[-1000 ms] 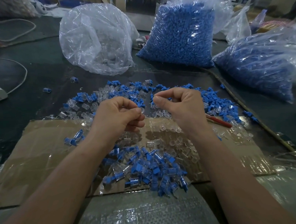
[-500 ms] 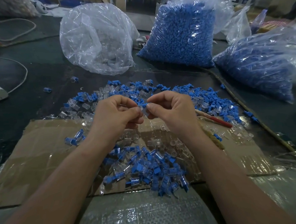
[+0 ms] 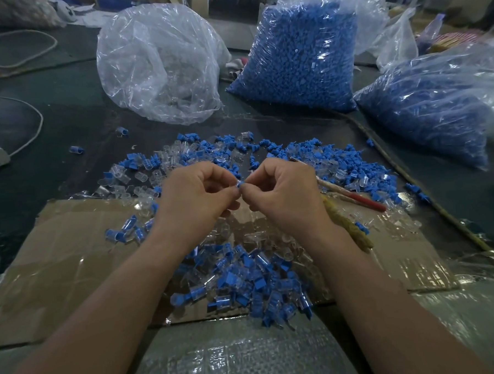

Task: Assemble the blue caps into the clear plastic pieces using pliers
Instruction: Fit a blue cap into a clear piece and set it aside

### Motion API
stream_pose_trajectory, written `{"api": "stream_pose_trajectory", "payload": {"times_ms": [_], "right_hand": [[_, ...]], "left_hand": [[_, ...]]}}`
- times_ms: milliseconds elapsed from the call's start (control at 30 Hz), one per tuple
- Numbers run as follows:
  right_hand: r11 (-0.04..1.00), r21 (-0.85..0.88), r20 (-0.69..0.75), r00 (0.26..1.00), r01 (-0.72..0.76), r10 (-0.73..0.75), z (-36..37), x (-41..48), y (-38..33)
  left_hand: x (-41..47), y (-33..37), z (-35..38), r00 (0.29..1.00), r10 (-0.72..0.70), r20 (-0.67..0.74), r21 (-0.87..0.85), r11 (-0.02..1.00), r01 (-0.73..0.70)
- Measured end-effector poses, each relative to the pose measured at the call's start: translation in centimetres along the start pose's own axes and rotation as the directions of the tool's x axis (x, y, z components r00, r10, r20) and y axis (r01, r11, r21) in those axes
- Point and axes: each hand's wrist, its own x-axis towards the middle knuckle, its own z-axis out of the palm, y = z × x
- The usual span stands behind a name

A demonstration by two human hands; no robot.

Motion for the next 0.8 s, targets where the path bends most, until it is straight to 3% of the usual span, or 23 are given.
{"api": "stream_pose_trajectory", "payload": {"times_ms": [200, 467, 567, 700, 800], "right_hand": [[0.985, 0.139, 0.145, 0.986, -0.099, 0.078, -0.5, 0.1, -0.1], [0.953, 0.272, 0.187, 0.979, -0.133, 0.084, -0.8, 0.3, 0.1], [0.956, 0.278, 0.19, 0.981, -0.093, 0.04, -0.7, 0.2, 0.2], [0.959, 0.28, 0.158, 0.984, 0.036, -0.083, -1.1, 0.3, 0.2], [0.945, 0.311, 0.16, 0.974, 0.104, -0.16, -1.1, 0.3, 0.2]], "left_hand": [[-0.1, 0.2, 0.0, 0.999, 0.038, -0.036, 0.013, 0.999, -0.038], [-0.2, 0.4, -0.3, 0.997, 0.074, -0.019, -0.03, 0.997, -0.074], [0.0, 0.5, -0.4, 0.999, 0.037, -0.012, -0.067, 0.997, -0.038], [0.3, 0.7, -1.2, 0.994, -0.101, 0.035, -0.268, 0.958, 0.106], [0.3, 0.8, -1.2, 0.985, -0.143, 0.091, -0.29, 0.943, 0.164]]}}
